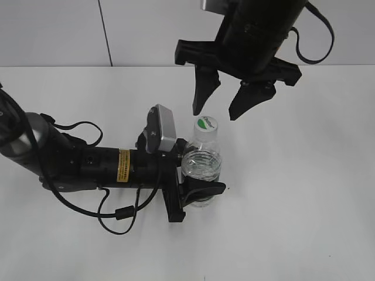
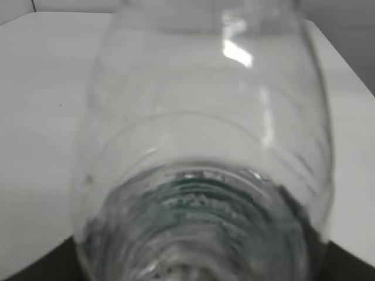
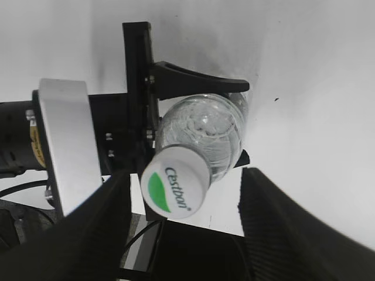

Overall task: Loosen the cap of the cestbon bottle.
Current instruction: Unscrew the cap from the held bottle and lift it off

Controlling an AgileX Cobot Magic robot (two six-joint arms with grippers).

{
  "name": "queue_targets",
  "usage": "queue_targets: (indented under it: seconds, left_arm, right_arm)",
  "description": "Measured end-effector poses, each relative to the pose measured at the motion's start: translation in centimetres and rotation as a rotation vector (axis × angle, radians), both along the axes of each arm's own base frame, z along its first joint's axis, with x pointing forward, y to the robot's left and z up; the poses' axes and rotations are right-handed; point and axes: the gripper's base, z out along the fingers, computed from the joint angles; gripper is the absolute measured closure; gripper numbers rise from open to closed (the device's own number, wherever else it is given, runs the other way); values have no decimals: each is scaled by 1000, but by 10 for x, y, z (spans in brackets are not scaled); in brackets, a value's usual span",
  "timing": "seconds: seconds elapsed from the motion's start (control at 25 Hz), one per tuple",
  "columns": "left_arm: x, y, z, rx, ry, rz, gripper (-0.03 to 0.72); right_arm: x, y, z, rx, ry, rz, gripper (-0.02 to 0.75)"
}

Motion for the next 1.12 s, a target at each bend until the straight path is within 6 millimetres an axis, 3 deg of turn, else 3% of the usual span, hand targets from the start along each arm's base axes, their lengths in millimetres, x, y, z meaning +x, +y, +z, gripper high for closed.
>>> queue_targets:
  seconds: [0.4, 0.68, 1.12]
  left_arm:
    - [0, 0, 0, 8, -2, 2, 281]
    - [0, 0, 0, 9, -2, 2, 281]
    - [0, 0, 0, 9, -1, 3, 281]
  right_arm:
    - [-4, 8, 3, 5, -18, 24, 291]
    - [-8, 16, -9, -51, 2, 63, 291]
    - [-5, 18, -20, -71, 20, 73, 376]
